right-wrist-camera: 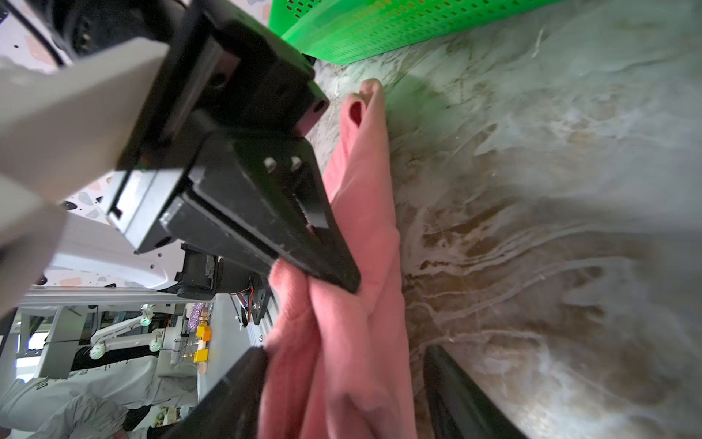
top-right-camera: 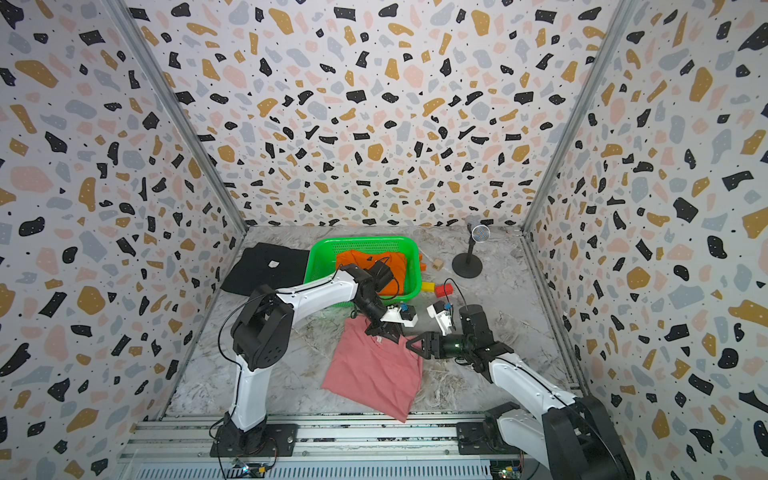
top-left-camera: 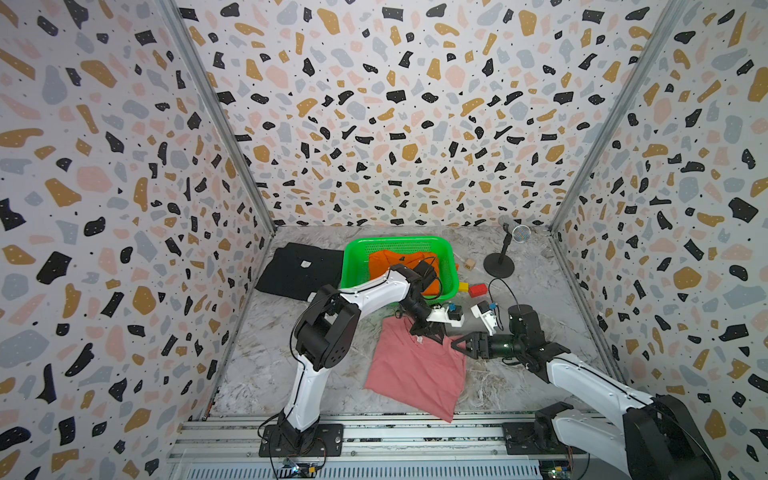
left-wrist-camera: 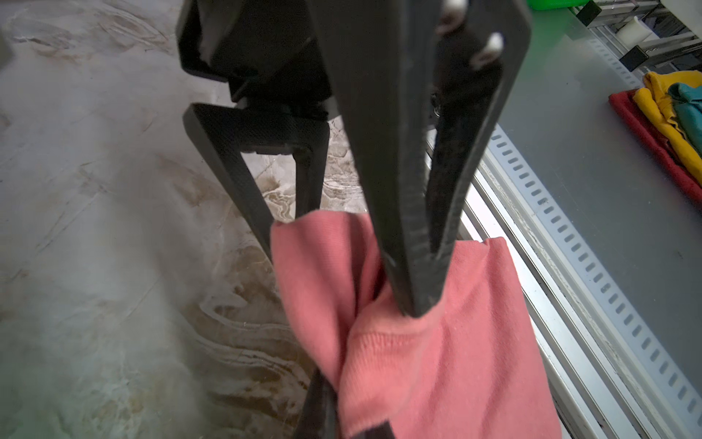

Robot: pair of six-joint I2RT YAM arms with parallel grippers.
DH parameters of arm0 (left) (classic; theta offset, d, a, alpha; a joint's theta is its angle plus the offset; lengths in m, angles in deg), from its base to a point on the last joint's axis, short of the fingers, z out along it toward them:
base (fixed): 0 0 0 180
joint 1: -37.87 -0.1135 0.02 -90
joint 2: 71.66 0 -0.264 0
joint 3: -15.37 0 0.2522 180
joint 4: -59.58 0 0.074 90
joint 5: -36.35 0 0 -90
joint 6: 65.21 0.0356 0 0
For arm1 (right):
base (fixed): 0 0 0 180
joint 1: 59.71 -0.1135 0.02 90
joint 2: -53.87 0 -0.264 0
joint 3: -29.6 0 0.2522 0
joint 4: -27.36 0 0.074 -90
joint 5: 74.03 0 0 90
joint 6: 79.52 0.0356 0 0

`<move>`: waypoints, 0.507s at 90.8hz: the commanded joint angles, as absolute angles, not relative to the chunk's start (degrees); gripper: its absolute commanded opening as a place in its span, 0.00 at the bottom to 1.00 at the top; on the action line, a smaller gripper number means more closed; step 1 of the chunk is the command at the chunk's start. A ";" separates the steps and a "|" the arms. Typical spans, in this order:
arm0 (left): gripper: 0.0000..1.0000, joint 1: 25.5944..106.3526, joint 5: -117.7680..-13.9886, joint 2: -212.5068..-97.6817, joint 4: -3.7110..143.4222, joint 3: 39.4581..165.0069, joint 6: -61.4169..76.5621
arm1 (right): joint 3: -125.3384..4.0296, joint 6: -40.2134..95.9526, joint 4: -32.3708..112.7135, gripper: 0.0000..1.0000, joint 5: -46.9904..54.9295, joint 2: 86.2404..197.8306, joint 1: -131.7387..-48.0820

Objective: Put the folded t-shirts into the basket
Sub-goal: Pick up the T-shirt from the center of the board.

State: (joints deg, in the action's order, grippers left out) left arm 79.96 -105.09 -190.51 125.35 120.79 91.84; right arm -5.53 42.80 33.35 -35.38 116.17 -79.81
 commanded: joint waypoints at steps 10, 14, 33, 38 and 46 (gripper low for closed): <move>0.05 80.15 -108.60 -191.41 128.27 122.29 93.96 | -5.76 43.73 26.43 0.55 -38.61 119.63 -80.16; 0.05 80.09 -108.58 -191.40 128.28 122.36 94.03 | -5.77 44.25 25.20 0.51 -38.95 120.16 -80.12; 0.06 80.13 -108.74 -191.45 128.27 122.47 93.96 | -4.86 45.16 25.18 0.63 -39.53 117.56 -80.24; 0.06 80.15 -108.82 -191.58 128.27 122.54 93.82 | -4.15 45.85 24.57 0.68 -40.18 116.44 -80.25; 0.06 80.14 -108.92 -191.78 127.99 122.69 93.62 | -3.01 47.88 21.36 0.69 -40.93 116.38 -80.27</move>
State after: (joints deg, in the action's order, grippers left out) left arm 79.96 -105.81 -190.60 126.37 120.92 93.06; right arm -4.15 45.79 25.18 -39.03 117.77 -79.98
